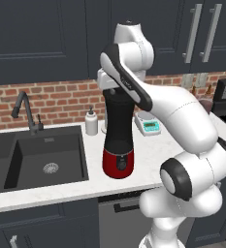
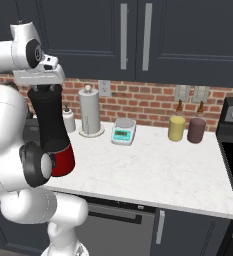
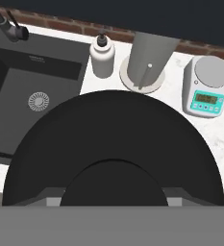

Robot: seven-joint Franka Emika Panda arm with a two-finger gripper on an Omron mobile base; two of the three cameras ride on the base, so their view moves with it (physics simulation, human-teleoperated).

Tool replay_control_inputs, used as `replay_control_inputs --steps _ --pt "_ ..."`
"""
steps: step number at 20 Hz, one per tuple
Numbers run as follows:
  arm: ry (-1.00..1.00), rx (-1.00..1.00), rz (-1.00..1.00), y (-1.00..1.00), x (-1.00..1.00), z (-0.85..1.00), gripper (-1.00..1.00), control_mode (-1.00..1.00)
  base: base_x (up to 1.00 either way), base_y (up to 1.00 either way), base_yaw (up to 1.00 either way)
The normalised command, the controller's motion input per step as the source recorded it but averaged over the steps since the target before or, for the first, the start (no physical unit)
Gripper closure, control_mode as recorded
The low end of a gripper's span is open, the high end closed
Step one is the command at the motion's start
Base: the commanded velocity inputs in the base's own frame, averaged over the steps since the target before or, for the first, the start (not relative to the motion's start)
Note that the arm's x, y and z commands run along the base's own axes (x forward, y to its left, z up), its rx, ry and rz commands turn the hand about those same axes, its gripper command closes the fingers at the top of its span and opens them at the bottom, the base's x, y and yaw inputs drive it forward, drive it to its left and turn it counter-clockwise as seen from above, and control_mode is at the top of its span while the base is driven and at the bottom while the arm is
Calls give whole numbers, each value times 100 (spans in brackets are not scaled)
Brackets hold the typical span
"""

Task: Close the lid blender by securely placing the lid on top.

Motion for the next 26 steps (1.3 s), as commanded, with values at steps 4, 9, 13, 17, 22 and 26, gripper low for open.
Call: replay_control_inputs --steps 4,9,13,17,22,26 --pt "0 0 0 0 9 -9 100 -100 0 0 0" --pt "-2 0 0 0 31 -11 100 -100 0 0 0" --pt "-5 0 0 0 17 -13 100 -100 0 0 0" --pt "-8 0 0 0 0 -16 100 -100 0 0 0" --pt "-6 0 0 -1 -33 -33 -100 -100 0 0 0" --pt "-9 0 0 0 -22 -8 -100 -100 0 0 0"
